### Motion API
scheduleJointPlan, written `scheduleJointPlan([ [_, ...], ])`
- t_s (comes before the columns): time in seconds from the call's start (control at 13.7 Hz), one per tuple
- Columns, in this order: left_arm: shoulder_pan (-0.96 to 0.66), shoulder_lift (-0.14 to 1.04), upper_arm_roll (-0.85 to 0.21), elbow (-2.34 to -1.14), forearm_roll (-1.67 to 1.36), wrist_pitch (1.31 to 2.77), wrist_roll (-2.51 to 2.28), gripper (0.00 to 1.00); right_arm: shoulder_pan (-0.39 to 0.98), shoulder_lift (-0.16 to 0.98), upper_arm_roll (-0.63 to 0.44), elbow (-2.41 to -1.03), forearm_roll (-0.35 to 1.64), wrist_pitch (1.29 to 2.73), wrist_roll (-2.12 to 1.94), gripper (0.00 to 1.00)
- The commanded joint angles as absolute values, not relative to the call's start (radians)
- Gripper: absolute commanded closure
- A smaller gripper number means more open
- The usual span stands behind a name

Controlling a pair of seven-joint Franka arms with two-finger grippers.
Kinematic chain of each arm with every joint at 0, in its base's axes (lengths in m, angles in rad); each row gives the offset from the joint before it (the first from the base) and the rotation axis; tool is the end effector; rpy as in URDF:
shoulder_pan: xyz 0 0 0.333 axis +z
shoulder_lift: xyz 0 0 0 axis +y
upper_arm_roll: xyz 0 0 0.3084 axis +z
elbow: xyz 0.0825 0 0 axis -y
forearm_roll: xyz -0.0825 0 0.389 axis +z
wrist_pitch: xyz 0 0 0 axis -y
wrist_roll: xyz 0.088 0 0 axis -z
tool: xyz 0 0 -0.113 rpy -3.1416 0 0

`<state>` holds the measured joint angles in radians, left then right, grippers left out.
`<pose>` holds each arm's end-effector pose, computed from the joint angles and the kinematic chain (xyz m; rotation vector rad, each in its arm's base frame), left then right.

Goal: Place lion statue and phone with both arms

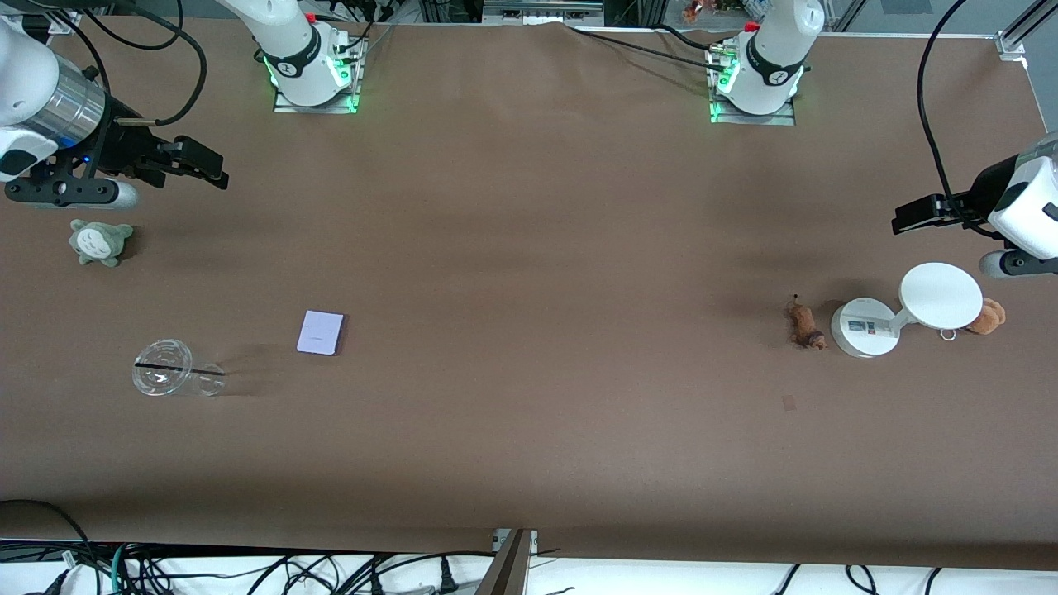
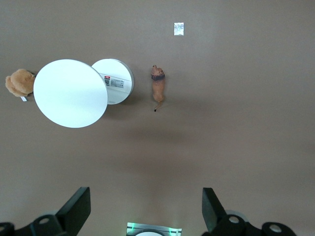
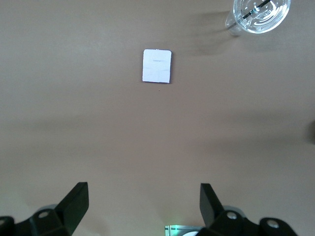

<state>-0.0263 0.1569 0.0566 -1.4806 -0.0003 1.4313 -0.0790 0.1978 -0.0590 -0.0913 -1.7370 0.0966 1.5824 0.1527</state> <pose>0.5861 0.0154 0.5526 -3.1068 -0.1703 0.3211 0.5326 0.0666 0.5657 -3.0476 0.0786 0.1651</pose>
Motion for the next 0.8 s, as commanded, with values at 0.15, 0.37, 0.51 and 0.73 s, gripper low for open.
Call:
scheduleJointPlan([
  [0.15,-0.023,0.167,0.055,-1.451,-0.009,1.41,-0.083,0.0,0.193,-0.058,-0.091,-1.713,0.071,1.565,0.104,0.0],
  [0.37,-0.023,0.167,0.055,-1.451,-0.011,1.41,-0.081,0.0,0.193,-0.058,-0.091,-1.712,0.061,1.565,0.103,0.0],
  [0.51,-0.021,0.167,0.057,-1.451,-0.032,1.41,-0.081,0.0,0.193,-0.057,-0.091,-1.71,0.063,1.565,0.103,0.0],
  [0.73,-0.021,0.169,0.057,-1.451,-0.048,1.41,-0.083,0.0,0.193,-0.051,-0.09,-1.701,0.06,1.565,0.103,0.0],
])
